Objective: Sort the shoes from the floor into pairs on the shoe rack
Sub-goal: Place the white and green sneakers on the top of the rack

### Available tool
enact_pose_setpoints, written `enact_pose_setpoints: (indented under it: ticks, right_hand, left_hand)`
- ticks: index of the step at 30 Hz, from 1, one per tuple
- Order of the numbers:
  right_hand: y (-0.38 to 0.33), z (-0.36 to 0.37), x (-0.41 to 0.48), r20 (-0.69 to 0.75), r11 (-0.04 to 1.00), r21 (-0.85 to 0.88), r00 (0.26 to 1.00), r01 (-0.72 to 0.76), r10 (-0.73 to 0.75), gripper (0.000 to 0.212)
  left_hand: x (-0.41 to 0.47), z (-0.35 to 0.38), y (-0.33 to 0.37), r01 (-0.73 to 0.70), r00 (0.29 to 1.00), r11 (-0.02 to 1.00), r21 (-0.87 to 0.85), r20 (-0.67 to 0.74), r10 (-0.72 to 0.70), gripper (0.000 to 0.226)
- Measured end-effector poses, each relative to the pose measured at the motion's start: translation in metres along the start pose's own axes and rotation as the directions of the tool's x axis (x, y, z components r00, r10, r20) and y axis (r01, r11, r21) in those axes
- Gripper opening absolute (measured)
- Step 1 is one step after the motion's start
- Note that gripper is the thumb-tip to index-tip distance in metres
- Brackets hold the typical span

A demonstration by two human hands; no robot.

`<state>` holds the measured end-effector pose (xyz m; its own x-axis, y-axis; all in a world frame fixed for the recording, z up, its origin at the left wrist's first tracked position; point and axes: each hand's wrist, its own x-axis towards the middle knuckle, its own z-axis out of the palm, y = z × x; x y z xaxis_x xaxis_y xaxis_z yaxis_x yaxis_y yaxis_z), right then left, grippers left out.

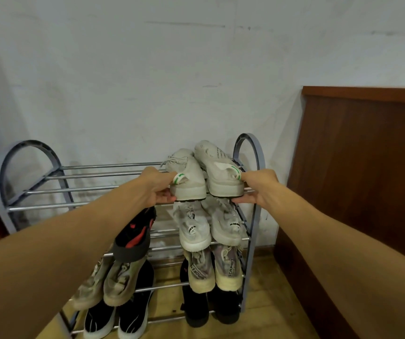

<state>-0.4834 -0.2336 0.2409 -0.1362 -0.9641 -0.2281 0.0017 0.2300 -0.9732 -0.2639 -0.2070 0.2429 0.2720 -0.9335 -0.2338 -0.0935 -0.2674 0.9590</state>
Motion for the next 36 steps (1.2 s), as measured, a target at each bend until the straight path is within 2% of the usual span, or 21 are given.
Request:
enact_pose_setpoints:
  ticks: [6,11,15,21,26,29,33,36]
  right_hand:
    - [0.002,0.002,0.007,-0.093,0.997,-0.047,0.993,0.067,-0.072,0.018]
    - [0.002,-0.004,0.012,-0.006,0.998,-0.051,1.0,0.02,-0.021,0.023]
    - [0.003,-0.015,0.002,0.091,0.992,-0.125,0.996,0.018,-0.006,0.024]
    - [0.006,-0.04,-0.029,0.139,0.968,-0.239,0.989,0.081,-0.049,0.02]
    - [0.012,-0.076,-0.071,0.211,0.92,-0.382,0.977,0.089,-0.007,0.039]
    - [0.027,-0.101,-0.099,0.231,0.878,-0.469,0.973,0.096,0.017,0.037]
    - [0.068,-0.136,-0.135,0.239,0.818,-0.569,0.969,0.086,0.064,0.037]
    - [0.118,-0.164,-0.163,0.216,0.772,-0.631,0.973,0.071,0.087,0.032]
  left_hand:
    - [0.004,0.006,0.004,-0.022,1.0,1.0,-0.02,-0.013,0.022,0.018]
    - [0.01,0.013,0.007,-0.012,0.999,0.998,0.069,0.047,0.009,0.014]
    - [0.001,0.011,0.006,-0.018,0.995,0.996,0.09,0.099,0.009,0.016]
    - [-0.037,0.007,0.005,-0.1,0.995,0.991,0.087,0.018,0.099,0.035]
    - [-0.094,0.012,-0.005,-0.179,0.983,0.975,0.131,0.061,0.172,0.033]
    - [-0.132,0.022,-0.021,-0.199,0.976,0.958,0.205,0.129,0.175,0.034]
    - [-0.182,0.047,-0.065,-0.175,0.955,0.912,0.37,0.291,0.066,0.031]
    - [-0.213,0.073,-0.112,-0.298,0.892,0.76,0.577,0.452,0.007,0.026]
